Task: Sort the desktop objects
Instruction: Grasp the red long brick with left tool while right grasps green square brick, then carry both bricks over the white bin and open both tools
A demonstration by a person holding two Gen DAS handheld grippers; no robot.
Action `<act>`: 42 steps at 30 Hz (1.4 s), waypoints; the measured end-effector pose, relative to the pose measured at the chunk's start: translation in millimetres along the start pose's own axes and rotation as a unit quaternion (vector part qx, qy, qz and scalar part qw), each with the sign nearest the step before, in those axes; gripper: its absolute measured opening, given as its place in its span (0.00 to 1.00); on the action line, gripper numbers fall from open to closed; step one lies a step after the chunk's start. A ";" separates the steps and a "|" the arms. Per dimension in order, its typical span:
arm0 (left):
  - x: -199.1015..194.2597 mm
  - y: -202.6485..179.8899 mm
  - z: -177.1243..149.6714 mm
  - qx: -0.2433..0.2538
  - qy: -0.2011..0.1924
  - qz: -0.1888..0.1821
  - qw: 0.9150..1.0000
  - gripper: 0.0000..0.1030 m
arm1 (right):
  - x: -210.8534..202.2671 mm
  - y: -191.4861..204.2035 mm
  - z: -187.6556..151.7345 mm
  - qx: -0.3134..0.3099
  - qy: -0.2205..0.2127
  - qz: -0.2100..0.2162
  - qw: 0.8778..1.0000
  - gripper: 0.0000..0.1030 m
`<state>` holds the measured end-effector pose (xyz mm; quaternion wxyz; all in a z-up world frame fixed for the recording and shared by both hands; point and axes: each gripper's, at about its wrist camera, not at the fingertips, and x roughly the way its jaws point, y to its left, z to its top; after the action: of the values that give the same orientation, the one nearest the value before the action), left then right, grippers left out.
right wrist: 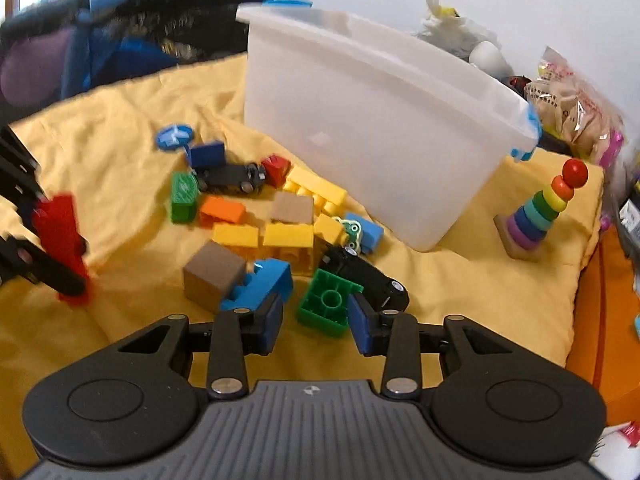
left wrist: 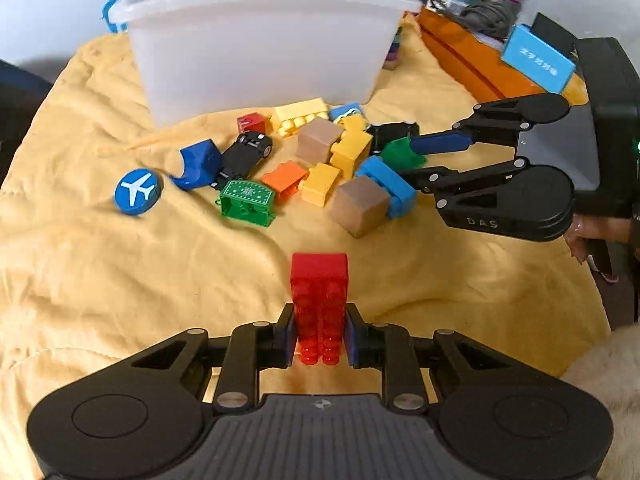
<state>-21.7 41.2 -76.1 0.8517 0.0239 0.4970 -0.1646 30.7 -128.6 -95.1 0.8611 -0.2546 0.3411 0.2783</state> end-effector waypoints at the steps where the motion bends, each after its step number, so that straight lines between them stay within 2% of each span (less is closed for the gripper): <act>1: 1.0 -1.0 0.7 0.000 -0.007 0.006 1.000 0.28 | 3.6 1.1 0.3 -0.006 0.004 -0.005 1.000 0.37; 4: 15.4 -3.6 5.9 0.003 -0.007 0.005 1.000 0.28 | 14.6 0.5 0.0 -0.013 0.019 -0.024 0.999 0.37; 5: 18.0 -6.9 7.7 0.007 -0.011 0.006 1.000 0.28 | 18.1 -0.8 -0.6 -0.012 0.025 -0.030 0.999 0.34; 6: 20.9 -9.1 8.8 0.014 -0.015 0.008 1.000 0.28 | 20.1 -3.7 -1.6 -0.004 0.028 -0.033 0.999 0.26; 10: 26.4 -8.6 10.7 0.015 -0.019 0.005 1.000 0.27 | 5.2 -26.0 -6.7 0.087 0.024 -0.008 0.996 0.26; 12: 26.4 -6.5 9.7 0.013 -0.020 0.002 1.000 0.26 | -5.9 -37.6 -11.6 0.143 0.029 0.038 0.989 0.26; 15: 19.6 -3.2 7.7 0.010 -0.014 0.000 1.000 0.26 | -12.9 -45.9 -23.5 0.219 0.056 0.149 0.963 0.26; 17: 13.8 -0.1 4.4 0.014 -0.004 0.011 1.000 0.26 | -10.4 -41.5 -29.2 0.244 0.067 0.207 0.945 0.26; 19: 10.3 4.4 -0.5 0.014 0.004 0.017 1.000 0.26 | -3.5 -32.9 -31.5 0.252 0.082 0.240 0.934 0.26; 20: 10.0 6.1 -2.5 0.013 0.005 0.018 1.000 0.26 | -0.7 -29.5 -31.8 0.250 0.087 0.240 0.934 0.26; 22: 10.2 7.0 -5.4 0.011 0.003 0.016 1.000 0.27 | -4.0 -24.6 -30.0 0.238 0.079 0.220 0.943 0.30; 23: 9.9 6.0 -5.3 0.008 -0.001 0.016 1.000 0.29 | -7.6 -23.8 -28.7 0.230 0.074 0.201 0.949 0.43; 24: 9.3 4.8 -4.8 0.008 -0.004 0.014 1.000 0.30 | -13.4 -23.0 -27.4 0.216 0.069 0.176 0.958 0.52; 27: 6.3 -2.7 -3.5 0.027 -0.016 0.015 0.999 0.33 | -29.5 -18.6 -22.5 0.157 0.050 0.107 0.981 0.51; 30: 9.2 -5.9 -5.2 0.040 -0.011 0.021 0.999 0.33 | -38.0 -8.6 -14.3 0.104 0.041 0.086 0.990 0.51; 35: 15.0 -4.8 -7.4 0.040 -0.012 0.023 0.999 0.31 | -22.4 10.5 -9.6 0.075 0.072 0.056 0.993 0.51; 37: 14.6 -7.0 -9.0 0.050 -0.017 0.022 0.998 0.28 | -16.1 15.0 -13.3 0.078 0.085 0.050 0.992 0.46; 39: 13.5 -5.7 -10.1 0.045 -0.020 0.016 0.999 0.28 | -11.7 16.2 -18.0 0.086 0.093 0.056 0.990 0.34; 42: 9.0 -1.1 -8.9 0.031 -0.026 0.001 0.999 0.28 | -14.8 19.2 -17.7 0.085 0.093 0.056 0.990 0.33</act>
<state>-25.5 39.7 -88.1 0.8634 0.0466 0.4692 -0.1794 1.2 -130.5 -100.4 0.8271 -0.1863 0.4558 0.2710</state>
